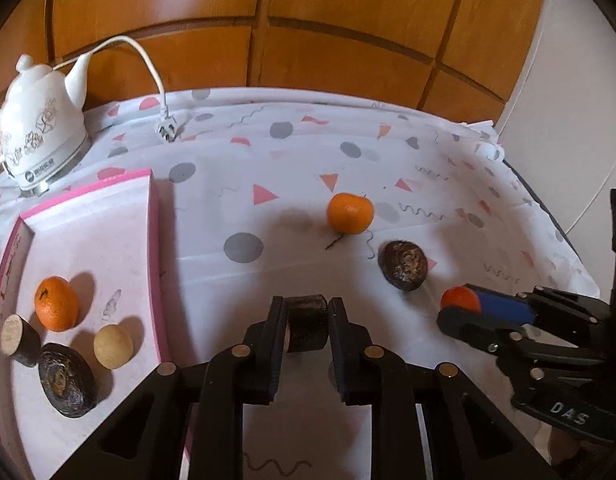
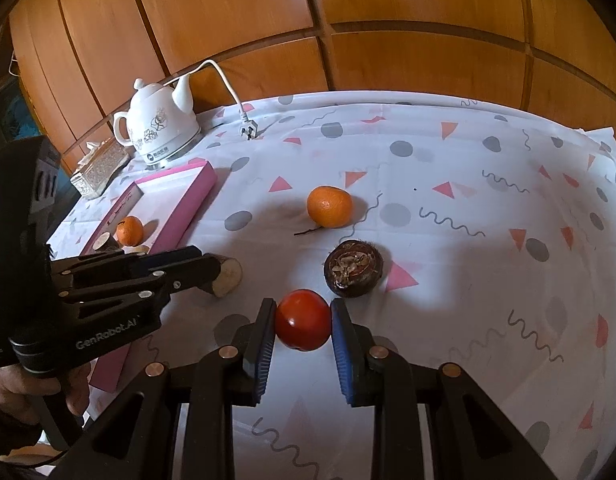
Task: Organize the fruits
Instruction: 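Release the wood slice in the tray with left while right carries the tomato over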
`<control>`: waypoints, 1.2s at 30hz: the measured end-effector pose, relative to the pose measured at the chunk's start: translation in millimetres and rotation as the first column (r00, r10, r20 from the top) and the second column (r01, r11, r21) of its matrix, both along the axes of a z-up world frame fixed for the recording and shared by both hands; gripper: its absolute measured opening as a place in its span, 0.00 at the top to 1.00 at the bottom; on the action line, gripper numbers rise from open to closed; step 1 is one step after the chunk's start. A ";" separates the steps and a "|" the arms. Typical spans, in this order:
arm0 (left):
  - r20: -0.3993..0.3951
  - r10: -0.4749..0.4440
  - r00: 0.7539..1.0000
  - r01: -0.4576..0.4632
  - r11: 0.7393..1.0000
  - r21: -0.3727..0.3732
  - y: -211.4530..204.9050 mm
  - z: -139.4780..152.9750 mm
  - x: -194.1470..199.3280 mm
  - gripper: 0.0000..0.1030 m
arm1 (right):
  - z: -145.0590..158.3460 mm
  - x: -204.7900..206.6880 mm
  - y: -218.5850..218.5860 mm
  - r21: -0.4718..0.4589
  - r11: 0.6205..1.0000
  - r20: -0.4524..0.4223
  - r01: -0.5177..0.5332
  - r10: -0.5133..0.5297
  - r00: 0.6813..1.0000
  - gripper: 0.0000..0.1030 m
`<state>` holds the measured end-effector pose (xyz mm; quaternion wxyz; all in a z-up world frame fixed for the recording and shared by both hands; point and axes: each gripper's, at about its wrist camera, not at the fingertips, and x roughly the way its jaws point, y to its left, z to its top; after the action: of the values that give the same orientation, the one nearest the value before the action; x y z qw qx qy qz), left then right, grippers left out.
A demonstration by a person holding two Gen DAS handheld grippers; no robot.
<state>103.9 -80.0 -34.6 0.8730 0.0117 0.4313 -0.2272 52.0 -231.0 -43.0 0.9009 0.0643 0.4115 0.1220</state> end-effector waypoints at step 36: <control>0.047 -0.122 0.991 0.116 0.988 0.101 -26.8 -35.4 -83.2 0.63 | -8.7 -2.9 -25.6 0.026 0.995 -0.022 0.093 -0.092 0.995 0.74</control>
<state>20.8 -106.8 -70.0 0.8675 0.0863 0.4170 -0.2571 49.1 -256.6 -51.7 0.9003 0.0967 0.4158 0.0849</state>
